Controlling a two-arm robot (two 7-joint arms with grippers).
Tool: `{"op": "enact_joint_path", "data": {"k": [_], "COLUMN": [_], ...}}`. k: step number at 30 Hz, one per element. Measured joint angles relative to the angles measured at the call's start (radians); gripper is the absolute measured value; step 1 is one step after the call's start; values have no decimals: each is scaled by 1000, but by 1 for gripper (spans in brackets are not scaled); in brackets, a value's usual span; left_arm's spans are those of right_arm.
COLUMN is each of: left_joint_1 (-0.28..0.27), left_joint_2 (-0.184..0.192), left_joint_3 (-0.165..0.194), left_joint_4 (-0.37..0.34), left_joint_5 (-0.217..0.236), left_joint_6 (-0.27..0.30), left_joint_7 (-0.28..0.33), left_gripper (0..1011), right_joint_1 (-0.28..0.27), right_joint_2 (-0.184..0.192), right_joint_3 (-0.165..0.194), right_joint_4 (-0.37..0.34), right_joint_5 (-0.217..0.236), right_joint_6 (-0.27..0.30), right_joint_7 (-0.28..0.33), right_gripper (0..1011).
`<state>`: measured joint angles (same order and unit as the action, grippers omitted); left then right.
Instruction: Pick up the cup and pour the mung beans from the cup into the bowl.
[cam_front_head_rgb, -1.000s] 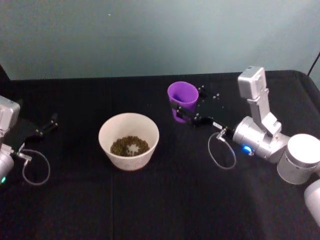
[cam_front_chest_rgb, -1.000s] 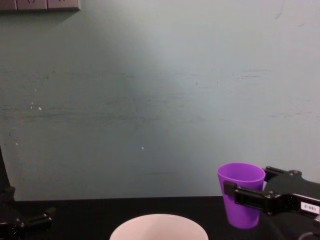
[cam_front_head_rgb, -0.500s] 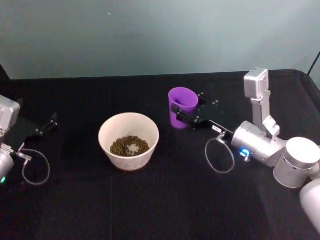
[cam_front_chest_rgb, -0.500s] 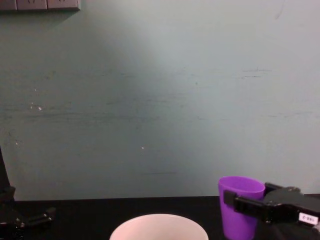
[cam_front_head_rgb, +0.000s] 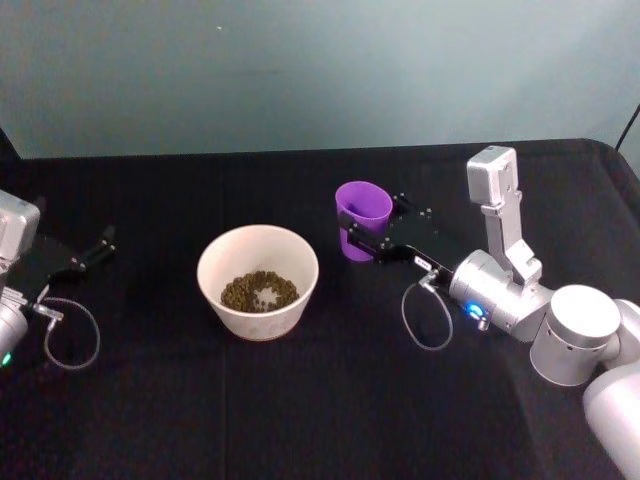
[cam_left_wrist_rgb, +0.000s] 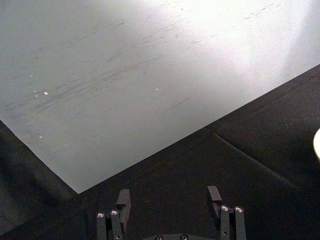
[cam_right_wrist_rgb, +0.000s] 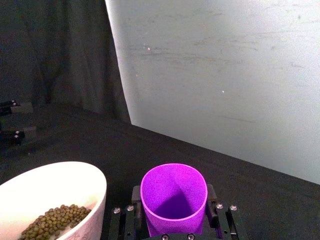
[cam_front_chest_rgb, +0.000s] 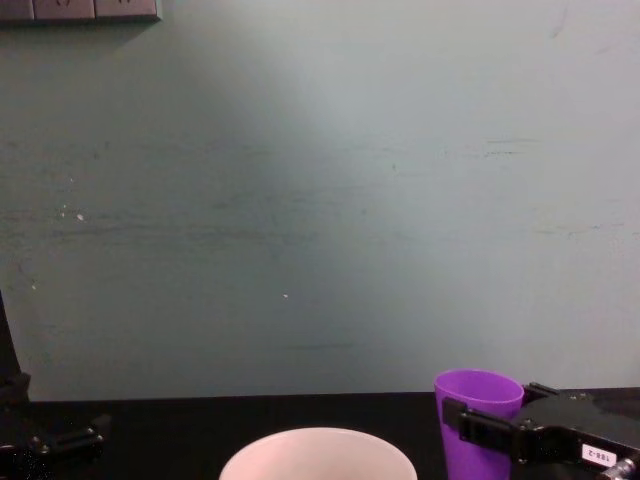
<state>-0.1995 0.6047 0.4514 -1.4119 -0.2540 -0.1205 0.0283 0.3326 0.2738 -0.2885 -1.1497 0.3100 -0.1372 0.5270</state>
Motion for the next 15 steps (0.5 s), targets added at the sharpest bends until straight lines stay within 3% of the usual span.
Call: {"op": "enact_joint_path", "data": {"k": [15], "left_joint_1": [0], "left_joint_2": [0], "left_joint_3": [0], "left_joint_4": [0], "left_joint_5": [0], "left_joint_6": [0], "left_joint_7": [0], "left_gripper": [1000], "right_joint_1": [-17], "right_joint_2": [21], "right_joint_3": [-38], "right_joint_4": [-14], "right_joint_5": [10], "right_joint_6": [-28], "right_joint_7": [-13], "right_gripper": [733]}}
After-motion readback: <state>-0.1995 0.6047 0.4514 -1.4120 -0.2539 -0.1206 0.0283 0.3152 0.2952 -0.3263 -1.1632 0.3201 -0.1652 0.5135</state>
